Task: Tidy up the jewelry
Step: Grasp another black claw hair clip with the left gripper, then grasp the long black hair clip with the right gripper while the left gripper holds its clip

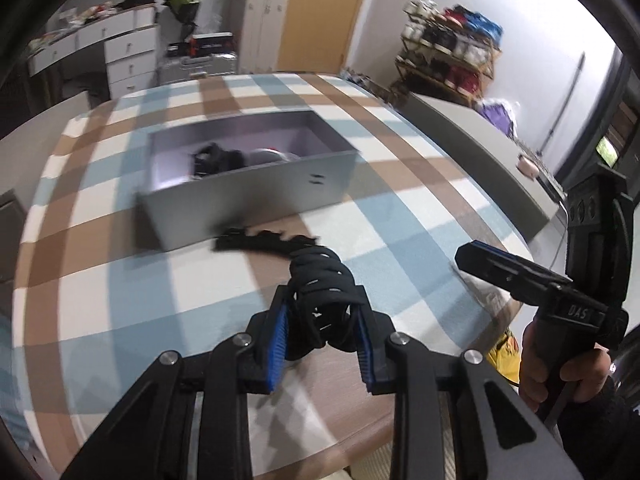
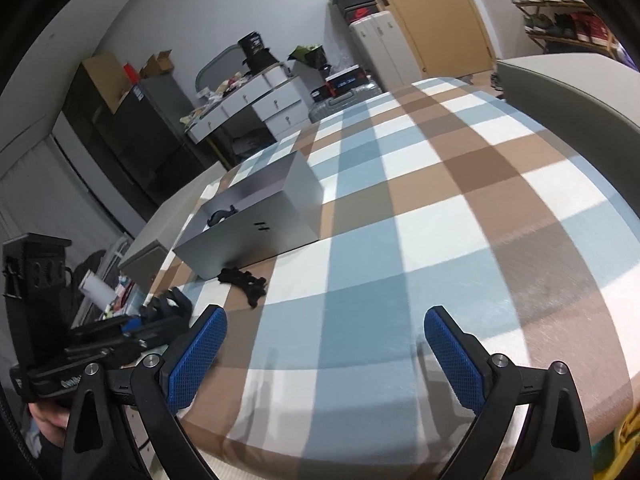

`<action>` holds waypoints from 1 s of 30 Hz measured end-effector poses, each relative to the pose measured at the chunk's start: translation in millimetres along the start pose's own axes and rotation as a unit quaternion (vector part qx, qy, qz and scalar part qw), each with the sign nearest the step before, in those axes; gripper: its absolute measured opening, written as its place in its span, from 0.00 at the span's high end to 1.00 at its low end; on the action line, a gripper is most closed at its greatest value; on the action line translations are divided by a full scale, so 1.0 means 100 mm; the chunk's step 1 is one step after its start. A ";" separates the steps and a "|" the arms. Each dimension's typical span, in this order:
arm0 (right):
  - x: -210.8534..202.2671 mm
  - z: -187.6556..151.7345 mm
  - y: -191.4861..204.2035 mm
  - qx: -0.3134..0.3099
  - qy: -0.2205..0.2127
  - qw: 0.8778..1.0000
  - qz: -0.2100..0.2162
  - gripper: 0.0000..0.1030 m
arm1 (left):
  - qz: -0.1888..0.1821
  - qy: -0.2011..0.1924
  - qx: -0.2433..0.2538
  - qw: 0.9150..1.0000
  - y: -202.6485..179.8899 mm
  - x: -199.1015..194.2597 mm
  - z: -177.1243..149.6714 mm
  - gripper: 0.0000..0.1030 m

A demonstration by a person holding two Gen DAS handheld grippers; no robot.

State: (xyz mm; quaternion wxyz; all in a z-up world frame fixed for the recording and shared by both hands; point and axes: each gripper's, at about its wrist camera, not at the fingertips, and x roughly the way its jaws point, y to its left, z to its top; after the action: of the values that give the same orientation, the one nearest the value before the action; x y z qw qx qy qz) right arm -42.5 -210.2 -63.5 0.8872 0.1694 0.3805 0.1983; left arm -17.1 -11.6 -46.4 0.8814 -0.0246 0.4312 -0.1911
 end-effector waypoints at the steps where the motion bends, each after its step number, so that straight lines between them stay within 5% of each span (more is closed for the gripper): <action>1: 0.04 0.02 0.05 -0.007 0.005 1.000 0.003 0.03 | 0.005 -0.009 -0.009 1.000 0.05 -0.06 -0.01 0.77; 17: 1.01 0.13 0.93 -0.154 0.102 0.982 -0.037 0.11 | 0.073 -0.046 -0.082 0.993 0.54 -0.38 -0.20 0.77; 23: 1.27 0.05 1.09 -0.232 0.114 0.961 -0.101 0.34 | 0.081 -0.048 -0.084 0.992 0.60 -0.42 -0.24 0.77; 30: 1.23 0.01 1.12 -0.268 0.109 0.952 -0.104 0.57 | 0.081 -0.050 -0.080 0.992 0.60 -0.44 -0.23 0.77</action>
State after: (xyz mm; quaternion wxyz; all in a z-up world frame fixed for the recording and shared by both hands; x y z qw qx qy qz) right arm 11.0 -53.9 -87.4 0.8688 -0.1379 0.4233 0.2168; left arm -40.3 62.2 -40.2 0.9097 -0.0702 0.4007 -0.0828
